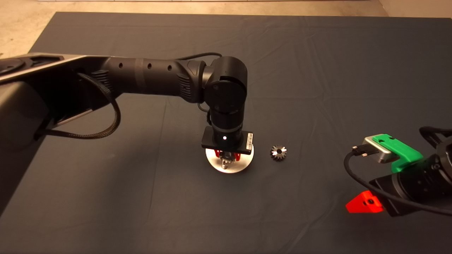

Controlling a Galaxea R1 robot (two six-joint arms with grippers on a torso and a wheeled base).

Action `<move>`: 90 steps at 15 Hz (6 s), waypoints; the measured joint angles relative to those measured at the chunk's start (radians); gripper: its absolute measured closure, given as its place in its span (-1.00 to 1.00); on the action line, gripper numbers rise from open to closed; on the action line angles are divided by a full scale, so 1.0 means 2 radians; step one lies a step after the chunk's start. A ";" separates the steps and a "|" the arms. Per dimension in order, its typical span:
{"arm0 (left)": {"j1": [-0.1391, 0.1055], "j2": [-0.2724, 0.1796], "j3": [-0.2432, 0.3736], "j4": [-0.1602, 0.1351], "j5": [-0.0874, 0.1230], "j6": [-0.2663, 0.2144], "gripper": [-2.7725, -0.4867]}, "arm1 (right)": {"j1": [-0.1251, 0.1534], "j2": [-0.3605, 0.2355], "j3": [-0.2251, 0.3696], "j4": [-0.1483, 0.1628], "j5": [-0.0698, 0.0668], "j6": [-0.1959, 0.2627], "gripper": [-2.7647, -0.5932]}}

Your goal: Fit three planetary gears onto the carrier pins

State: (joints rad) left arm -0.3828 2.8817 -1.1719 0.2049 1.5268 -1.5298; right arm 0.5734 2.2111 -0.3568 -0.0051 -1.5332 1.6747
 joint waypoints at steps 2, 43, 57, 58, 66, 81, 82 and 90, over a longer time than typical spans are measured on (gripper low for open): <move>0.000 0.000 0.002 0.000 0.000 -0.003 0.65 | 0.000 0.000 0.000 0.000 0.000 0.000 -0.97; 0.027 -0.011 0.003 -0.007 -0.001 0.027 0.65 | -0.001 0.000 0.000 0.000 0.000 0.000 -0.97; 0.026 -0.008 0.000 -0.007 0.000 0.035 0.65 | -0.001 0.000 0.000 0.000 0.000 0.000 -0.97; 0.026 -0.008 0.000 -0.007 0.000 0.035 0.65 | -0.001 0.000 0.000 0.000 0.000 0.000 -0.97; 0.026 -0.008 0.000 -0.007 0.000 0.035 0.65 | -0.001 0.000 0.000 0.000 0.000 0.000 -0.97; 0.015 -0.009 -0.003 0.006 0.000 0.035 0.65 | -0.001 0.000 0.000 0.000 0.000 0.000 -0.97; 0.015 -0.009 -0.003 0.006 0.000 0.035 0.65 | -0.001 0.000 0.000 0.000 0.000 0.000 -0.97; 0.015 -0.009 -0.003 0.002 0.000 0.035 0.65 | -0.008 0.000 0.000 0.000 0.000 0.000 -0.97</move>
State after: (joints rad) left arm -0.3521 2.8647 -1.1770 0.2087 1.5268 -1.4604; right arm 0.5570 2.2111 -0.3572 -0.0051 -1.5332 1.6745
